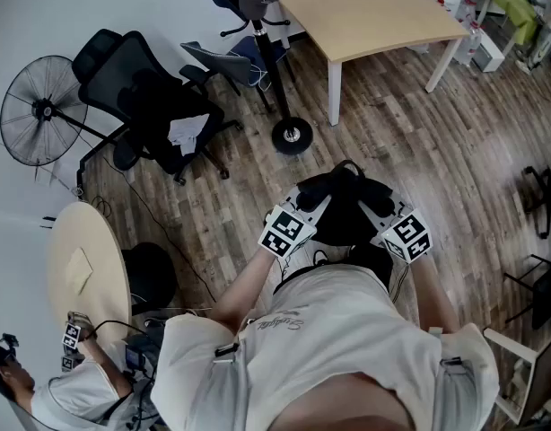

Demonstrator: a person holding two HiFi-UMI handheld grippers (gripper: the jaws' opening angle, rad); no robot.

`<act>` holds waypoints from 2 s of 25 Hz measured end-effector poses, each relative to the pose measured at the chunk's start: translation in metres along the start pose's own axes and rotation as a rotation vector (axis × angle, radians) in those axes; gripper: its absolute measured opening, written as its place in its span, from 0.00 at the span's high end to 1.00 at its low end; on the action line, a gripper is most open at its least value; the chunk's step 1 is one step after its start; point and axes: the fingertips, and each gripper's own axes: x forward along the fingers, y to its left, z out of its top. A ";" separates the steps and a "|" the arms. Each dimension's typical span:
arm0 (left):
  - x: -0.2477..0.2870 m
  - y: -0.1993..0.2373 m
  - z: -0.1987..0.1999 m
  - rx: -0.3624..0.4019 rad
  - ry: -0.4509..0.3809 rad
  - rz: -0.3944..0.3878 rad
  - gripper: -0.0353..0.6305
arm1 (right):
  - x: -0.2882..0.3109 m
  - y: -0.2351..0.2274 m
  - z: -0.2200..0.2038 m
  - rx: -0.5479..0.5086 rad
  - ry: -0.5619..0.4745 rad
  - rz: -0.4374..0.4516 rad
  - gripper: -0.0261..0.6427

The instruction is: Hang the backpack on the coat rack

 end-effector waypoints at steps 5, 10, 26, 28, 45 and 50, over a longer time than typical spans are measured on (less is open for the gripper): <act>0.001 0.008 0.002 -0.011 -0.017 0.005 0.88 | 0.004 -0.003 0.003 -0.002 0.010 0.005 0.91; 0.007 0.011 0.007 -0.012 -0.019 -0.006 0.88 | 0.005 -0.010 0.003 0.027 0.012 0.000 0.91; 0.118 0.075 0.045 -0.056 0.016 0.017 0.88 | 0.033 -0.147 0.005 0.023 0.006 0.027 0.91; 0.134 0.089 0.053 -0.068 0.010 0.032 0.88 | 0.040 -0.170 0.009 -0.001 0.003 0.033 0.91; 0.233 0.202 0.100 -0.142 -0.014 0.162 0.88 | 0.108 -0.321 0.051 -0.072 0.007 0.146 0.91; 0.247 0.244 0.102 -0.148 0.002 0.157 0.88 | 0.144 -0.348 0.061 -0.036 0.034 0.176 0.91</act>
